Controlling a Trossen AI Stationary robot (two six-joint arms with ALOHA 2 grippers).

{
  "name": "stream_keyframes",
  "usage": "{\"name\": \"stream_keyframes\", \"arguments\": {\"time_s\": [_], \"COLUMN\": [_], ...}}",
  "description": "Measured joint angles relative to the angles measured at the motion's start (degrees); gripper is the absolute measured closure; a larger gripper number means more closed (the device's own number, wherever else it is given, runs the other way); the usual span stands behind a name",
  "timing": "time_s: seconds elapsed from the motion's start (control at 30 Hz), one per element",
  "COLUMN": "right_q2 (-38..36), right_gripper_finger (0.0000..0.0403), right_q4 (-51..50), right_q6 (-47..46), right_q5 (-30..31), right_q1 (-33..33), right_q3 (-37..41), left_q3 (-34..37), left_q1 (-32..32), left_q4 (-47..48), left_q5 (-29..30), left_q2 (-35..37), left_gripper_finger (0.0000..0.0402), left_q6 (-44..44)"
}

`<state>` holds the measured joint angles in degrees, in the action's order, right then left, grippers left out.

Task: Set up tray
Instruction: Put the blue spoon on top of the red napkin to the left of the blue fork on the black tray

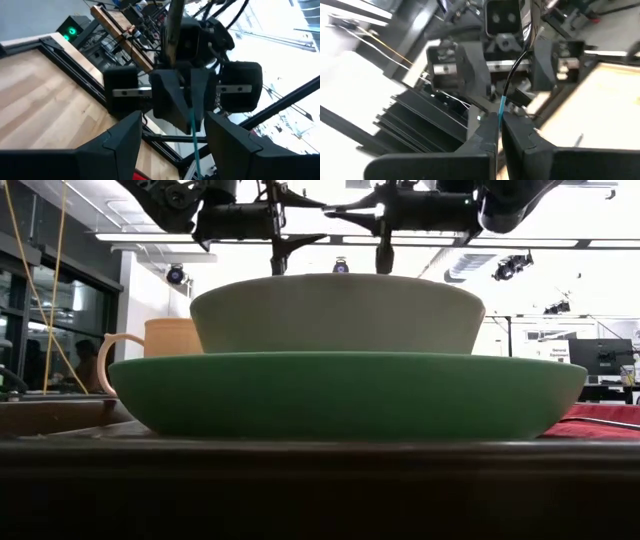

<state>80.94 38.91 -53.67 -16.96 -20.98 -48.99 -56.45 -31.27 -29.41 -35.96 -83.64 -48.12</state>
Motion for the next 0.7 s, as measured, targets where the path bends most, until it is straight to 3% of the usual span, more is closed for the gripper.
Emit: {"name": "stream_keyframes", "arguments": {"time_s": [0.4,0.7], "right_q2": [-7.93,-18.18], "right_gripper_finger": [0.0403,0.0403], "right_q4": [-13.98,-27.42], "right_q6": [2.26,1.55], "right_q5": [0.03,0.29], "right_q1": [-0.06,2.13], "right_q3": [0.02,0.02], "left_q3": [0.0,0.0], "left_q1": [-4.62,-5.11], "left_q4": [2.31,6.66], "left_q5": [-5.41,-5.8], "left_q2": [0.27,0.26], "left_gripper_finger": [0.0158,0.0158], "left_q6": [0.78,3.06]}}
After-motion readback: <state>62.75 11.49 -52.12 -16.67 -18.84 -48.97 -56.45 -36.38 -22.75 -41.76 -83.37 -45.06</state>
